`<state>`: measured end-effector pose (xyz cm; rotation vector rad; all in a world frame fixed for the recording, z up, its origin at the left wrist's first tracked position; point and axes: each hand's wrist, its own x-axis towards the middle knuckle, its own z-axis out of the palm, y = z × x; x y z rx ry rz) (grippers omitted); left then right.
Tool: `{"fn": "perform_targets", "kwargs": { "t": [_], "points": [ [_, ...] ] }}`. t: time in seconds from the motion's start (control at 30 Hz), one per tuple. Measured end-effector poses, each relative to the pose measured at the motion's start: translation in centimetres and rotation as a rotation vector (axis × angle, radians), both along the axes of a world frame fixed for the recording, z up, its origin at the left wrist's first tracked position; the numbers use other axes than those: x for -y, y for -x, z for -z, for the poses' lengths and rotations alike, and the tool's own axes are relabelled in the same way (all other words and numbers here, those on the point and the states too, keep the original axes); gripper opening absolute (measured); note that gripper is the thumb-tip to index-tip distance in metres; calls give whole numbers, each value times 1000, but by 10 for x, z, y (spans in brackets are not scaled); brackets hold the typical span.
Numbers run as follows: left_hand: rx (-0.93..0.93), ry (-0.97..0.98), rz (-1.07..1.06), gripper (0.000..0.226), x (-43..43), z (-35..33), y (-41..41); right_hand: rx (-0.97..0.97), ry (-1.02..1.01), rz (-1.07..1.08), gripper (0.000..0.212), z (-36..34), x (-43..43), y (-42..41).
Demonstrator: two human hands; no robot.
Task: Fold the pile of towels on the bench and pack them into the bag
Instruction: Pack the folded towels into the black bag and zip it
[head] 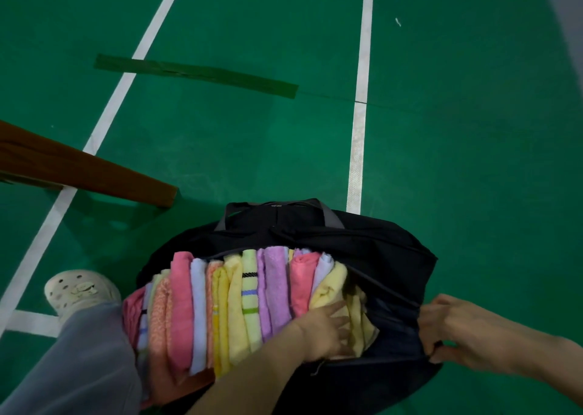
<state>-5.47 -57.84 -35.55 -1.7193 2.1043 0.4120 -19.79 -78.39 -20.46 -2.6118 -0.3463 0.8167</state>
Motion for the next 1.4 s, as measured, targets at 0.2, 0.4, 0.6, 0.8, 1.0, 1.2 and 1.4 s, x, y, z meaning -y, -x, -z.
{"fn": "perform_targets", "kwargs": {
  "t": [0.2, 0.4, 0.6, 0.8, 1.0, 1.2, 1.4],
  "points": [
    [-214, -171, 309, 64, 8, -46, -34, 39, 50, -4, 19, 9, 0, -2],
    [-420, -202, 203, 59, 19, -53, -43, -15, 38, 38, 17, 7, -2, -2],
    [-1028, -290, -450, 41, 24, -68, -30, 12, 16, 166, 17, 18, -3, -2],
    [-1256, -271, -680, 30, 30, -84, 22, -77, -124, 463, 16, 31, -2, -2],
    [-1227, -241, -769, 19, 35, -90, 15, -110, -6, 1008, 43, 37, 10, 6],
    [-1267, -255, -820, 19, 32, -89, 16, -274, -91, 1159, 25, 50, 5, 4],
    [-1273, -277, -871, 17, 30, -92, 13, -284, -398, 1515, 23, 51, 1, -13]
  ]
}}
